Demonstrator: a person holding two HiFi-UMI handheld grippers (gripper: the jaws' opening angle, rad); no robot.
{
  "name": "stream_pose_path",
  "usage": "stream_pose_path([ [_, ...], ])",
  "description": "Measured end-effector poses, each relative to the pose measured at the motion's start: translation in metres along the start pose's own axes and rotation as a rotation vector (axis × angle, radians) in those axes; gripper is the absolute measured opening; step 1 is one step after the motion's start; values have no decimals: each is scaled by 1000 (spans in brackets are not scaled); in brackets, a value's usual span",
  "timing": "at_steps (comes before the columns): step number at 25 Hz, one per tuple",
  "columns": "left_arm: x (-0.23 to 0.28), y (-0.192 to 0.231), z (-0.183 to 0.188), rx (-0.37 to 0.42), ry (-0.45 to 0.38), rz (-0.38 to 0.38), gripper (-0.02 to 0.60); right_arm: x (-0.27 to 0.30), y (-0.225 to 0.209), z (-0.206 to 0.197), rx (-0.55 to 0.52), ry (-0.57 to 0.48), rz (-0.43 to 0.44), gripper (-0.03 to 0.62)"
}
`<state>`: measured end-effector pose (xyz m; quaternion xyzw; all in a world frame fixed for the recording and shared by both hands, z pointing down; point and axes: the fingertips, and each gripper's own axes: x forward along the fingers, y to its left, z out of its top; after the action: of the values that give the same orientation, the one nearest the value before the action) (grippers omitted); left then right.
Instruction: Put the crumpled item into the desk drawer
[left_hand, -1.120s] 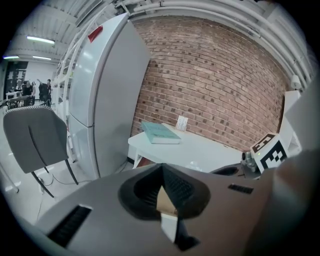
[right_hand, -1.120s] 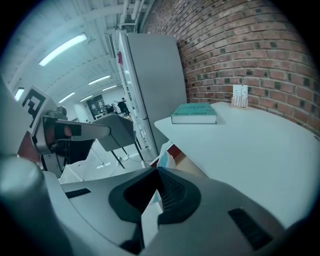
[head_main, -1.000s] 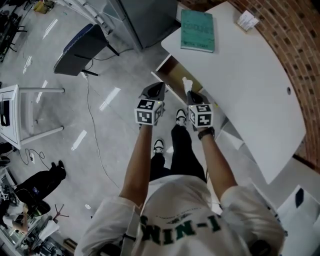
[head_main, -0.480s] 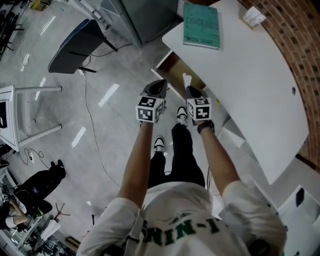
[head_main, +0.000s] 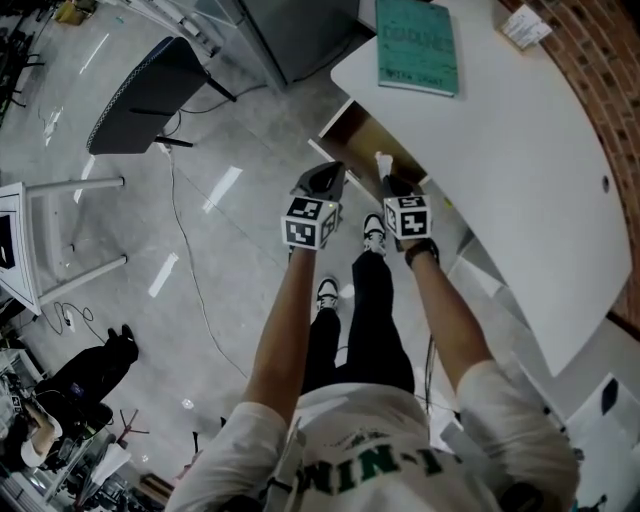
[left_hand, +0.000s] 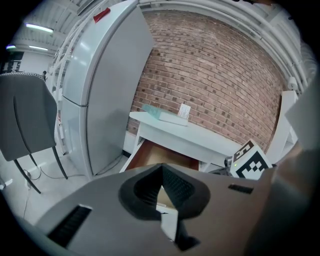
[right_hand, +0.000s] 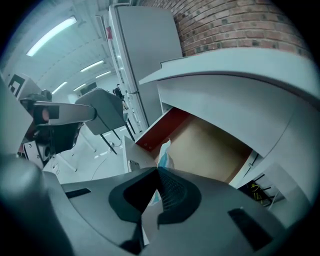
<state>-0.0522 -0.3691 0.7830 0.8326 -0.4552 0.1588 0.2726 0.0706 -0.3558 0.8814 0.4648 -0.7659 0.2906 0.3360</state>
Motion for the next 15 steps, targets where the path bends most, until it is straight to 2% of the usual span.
stream_pose_path([
  [5, 8, 2, -5, -1, -7, -5, -3, 13, -6, -7, -5, 31, -11, 3],
  [11, 10, -2, 1, 51, -48, -9, -3, 19, -12, -14, 0, 61, -25, 3],
  [15, 9, -3, 5, 59, -58, -7, -3, 20, -11, -19, -5, 92, -18, 3],
])
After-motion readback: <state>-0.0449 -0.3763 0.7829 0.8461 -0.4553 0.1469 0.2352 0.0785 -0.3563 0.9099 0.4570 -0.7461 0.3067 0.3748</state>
